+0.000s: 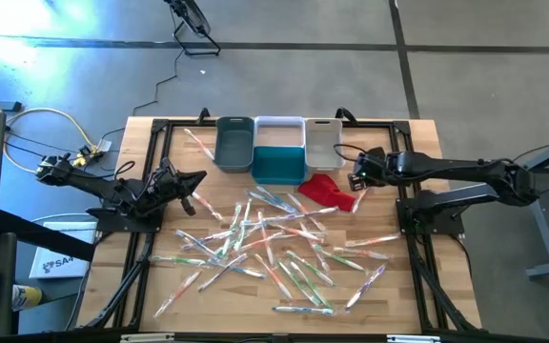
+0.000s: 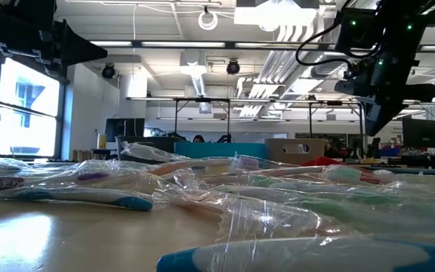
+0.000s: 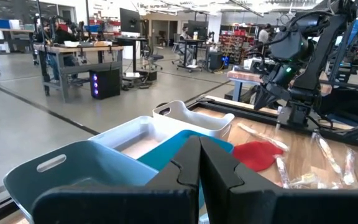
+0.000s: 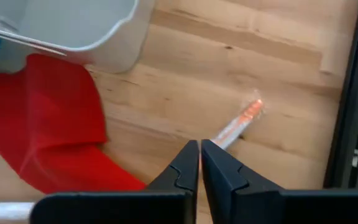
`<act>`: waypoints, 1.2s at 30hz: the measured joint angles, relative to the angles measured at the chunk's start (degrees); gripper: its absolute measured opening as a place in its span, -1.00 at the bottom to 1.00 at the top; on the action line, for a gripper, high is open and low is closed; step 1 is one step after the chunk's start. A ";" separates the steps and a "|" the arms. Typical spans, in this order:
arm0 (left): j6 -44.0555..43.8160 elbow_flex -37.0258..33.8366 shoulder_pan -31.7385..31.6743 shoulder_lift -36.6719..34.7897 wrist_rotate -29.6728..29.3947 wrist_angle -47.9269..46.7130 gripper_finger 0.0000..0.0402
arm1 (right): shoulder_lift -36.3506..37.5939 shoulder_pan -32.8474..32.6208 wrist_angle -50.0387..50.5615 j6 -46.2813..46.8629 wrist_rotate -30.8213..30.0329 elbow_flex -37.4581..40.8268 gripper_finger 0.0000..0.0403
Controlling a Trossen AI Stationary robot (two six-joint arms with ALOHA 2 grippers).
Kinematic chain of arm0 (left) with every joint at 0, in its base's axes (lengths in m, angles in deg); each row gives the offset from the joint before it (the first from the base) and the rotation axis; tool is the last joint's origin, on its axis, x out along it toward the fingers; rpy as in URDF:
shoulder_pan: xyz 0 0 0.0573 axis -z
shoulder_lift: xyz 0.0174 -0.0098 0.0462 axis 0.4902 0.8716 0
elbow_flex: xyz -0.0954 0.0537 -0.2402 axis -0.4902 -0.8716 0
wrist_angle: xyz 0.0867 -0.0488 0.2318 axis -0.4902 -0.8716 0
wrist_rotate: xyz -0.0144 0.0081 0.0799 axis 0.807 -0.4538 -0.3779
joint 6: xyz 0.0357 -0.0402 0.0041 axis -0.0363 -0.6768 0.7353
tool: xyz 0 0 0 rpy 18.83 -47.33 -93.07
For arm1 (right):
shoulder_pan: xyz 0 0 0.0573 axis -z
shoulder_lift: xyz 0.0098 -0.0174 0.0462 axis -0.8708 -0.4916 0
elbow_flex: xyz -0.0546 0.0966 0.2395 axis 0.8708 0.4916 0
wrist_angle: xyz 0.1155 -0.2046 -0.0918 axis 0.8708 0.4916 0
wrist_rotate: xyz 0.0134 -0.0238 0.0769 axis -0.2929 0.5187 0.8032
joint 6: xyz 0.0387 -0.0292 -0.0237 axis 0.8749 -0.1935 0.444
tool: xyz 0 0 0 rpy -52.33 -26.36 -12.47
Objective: Pick & Place Toothbrushes
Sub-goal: Put the orange toothbrush into the white bin
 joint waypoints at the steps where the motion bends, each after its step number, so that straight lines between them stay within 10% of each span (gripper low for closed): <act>1: 0.00 0.00 0.01 0.00 0.00 0.00 -1.00 | 0.00 0.03 0.49 0.42 0.00 0.00 -0.88; 14: 0.06 0.00 0.03 0.00 1.02 -1.77 -1.00 | -1.20 -0.01 0.64 1.31 1.67 0.76 -0.26; 36: -1.49 0.00 0.03 0.00 3.69 -5.79 -1.00 | -1.19 -0.01 -4.43 4.36 2.21 0.76 -0.27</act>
